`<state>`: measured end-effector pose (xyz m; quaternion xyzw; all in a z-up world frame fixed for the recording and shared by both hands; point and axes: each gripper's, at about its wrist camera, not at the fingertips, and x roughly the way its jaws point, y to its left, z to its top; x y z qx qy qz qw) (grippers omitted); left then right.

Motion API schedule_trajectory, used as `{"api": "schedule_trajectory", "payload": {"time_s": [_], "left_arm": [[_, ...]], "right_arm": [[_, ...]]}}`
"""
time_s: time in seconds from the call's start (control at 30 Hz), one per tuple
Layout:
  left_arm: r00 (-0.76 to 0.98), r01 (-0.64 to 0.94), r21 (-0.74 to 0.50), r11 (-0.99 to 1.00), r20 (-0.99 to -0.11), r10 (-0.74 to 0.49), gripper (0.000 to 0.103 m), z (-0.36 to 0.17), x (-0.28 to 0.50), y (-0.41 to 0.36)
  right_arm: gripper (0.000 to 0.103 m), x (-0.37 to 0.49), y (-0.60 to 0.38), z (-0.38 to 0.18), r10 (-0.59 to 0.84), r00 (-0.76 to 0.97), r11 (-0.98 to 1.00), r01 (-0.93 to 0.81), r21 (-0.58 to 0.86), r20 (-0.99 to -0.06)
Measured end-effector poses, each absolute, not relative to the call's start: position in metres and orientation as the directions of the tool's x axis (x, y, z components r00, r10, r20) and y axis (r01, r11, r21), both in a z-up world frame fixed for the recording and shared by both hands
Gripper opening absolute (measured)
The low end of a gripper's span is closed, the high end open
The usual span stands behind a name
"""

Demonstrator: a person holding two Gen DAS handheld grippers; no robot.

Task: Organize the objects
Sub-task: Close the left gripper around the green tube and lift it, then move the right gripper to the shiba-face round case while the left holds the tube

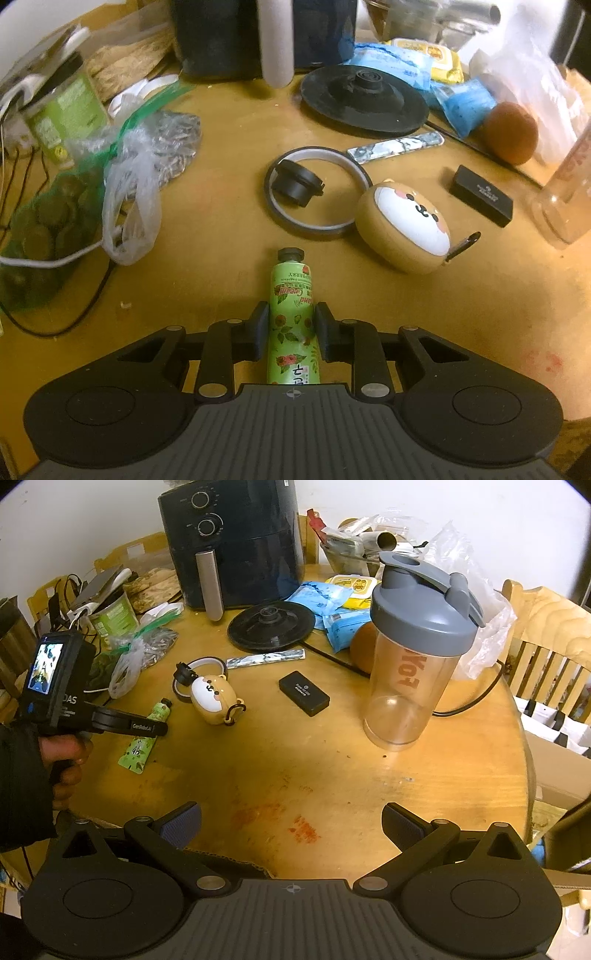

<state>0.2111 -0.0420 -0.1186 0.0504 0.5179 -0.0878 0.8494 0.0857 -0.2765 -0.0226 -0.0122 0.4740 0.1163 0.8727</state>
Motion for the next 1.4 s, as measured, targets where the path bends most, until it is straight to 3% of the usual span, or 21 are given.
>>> {"api": "schedule_trajectory", "payload": {"time_s": [0.73,1.4], "left_arm": [[0.566,0.244,-0.127,0.961,-0.786,-0.248,0.026,-0.04,0.171,-0.031],[0.58,0.264,-0.209,0.942,-0.746,-0.328,0.026,0.005,0.124,-0.01]], "right_arm": [[0.103,0.107,-0.267,-0.026,0.261,0.509,0.947,-0.298,0.116,-0.82],[0.103,0.145,-0.225,-0.036,0.365,0.499,0.856,-0.513,0.072,-0.786]]}}
